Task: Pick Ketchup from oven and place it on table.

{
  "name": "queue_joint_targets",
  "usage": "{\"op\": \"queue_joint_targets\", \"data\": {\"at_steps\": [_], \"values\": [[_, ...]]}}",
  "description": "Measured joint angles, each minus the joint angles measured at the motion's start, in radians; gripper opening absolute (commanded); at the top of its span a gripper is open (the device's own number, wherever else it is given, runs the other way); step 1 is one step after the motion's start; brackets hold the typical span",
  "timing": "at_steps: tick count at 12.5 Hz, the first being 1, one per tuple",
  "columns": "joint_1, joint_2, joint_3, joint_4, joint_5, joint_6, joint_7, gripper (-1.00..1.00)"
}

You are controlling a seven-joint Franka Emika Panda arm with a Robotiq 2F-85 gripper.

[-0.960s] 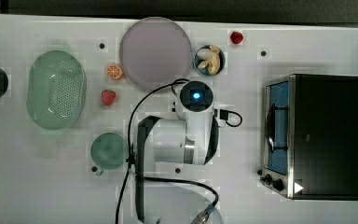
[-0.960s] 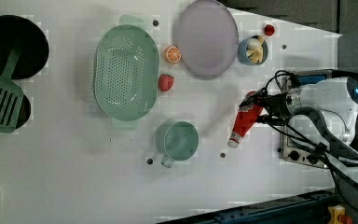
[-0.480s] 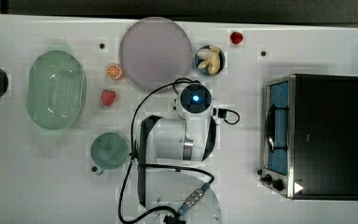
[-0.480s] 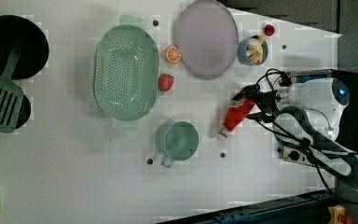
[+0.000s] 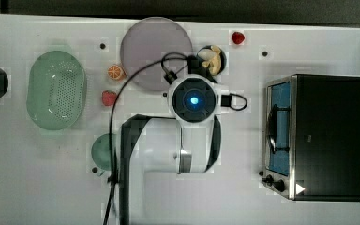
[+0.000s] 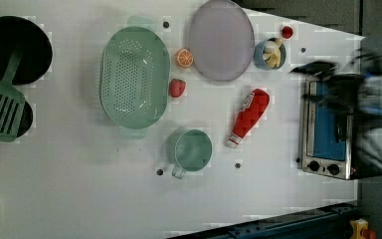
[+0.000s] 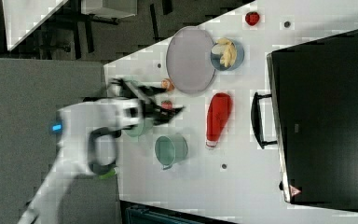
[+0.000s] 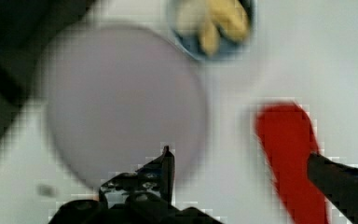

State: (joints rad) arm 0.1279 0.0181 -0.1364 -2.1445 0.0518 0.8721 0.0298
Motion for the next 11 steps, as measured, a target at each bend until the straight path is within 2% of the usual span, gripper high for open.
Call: {"op": "queue_joint_targets", "data": {"at_steps": [1,2,4,6,7,10,11], "values": [[-0.003,-0.050,-0.001,0.070,0.003,-0.053,0.000,1.00],[-0.006,-0.080,-0.003,0.198,0.035,-0.219,0.000,1.00],[-0.007,-0.088,-0.001,0.340,0.031,-0.394,0.001,1.00],[0.004,-0.083,-0.007,0.395,-0.031,-0.508,0.018,1.00],[0.006,-0.084,-0.014,0.417,-0.051,-0.667,0.048,1.00],[0.002,-0.075,-0.029,0.437,-0.071,-0.882,0.123,1.00],[0.001,-0.069,-0.034,0.447,-0.062,-0.905,0.123,1.00]]}}
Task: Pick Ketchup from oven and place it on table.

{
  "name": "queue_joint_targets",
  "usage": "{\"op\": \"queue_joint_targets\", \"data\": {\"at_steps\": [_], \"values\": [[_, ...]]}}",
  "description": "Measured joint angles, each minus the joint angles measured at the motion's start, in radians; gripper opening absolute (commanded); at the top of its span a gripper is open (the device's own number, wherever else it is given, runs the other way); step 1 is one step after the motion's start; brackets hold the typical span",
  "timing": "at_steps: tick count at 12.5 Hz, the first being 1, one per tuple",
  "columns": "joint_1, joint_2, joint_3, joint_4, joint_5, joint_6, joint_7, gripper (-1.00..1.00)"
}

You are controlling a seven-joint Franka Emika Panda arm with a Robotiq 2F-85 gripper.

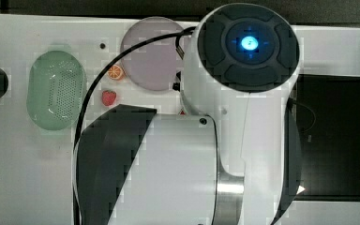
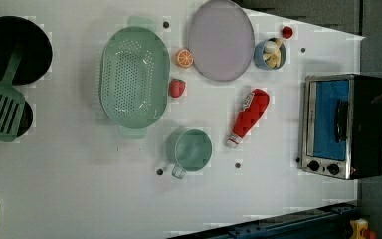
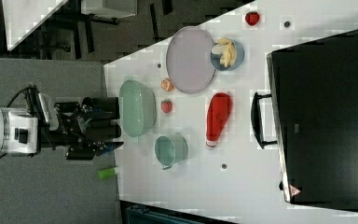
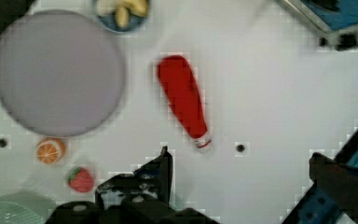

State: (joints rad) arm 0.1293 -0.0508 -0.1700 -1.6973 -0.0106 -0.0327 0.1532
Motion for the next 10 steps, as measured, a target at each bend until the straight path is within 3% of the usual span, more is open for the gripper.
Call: {"op": "queue_joint_targets", "data": {"at_steps": [4,6,10], "values": [[0.008,0.041,-0.002,0.076,-0.021,0.041,0.011,1.00],[-0.001,0.056,-0.005,0.058,0.010,0.056,0.016,1.00],[-0.001,0.072,0.022,0.023,-0.032,0.065,0.016,1.00]]}}
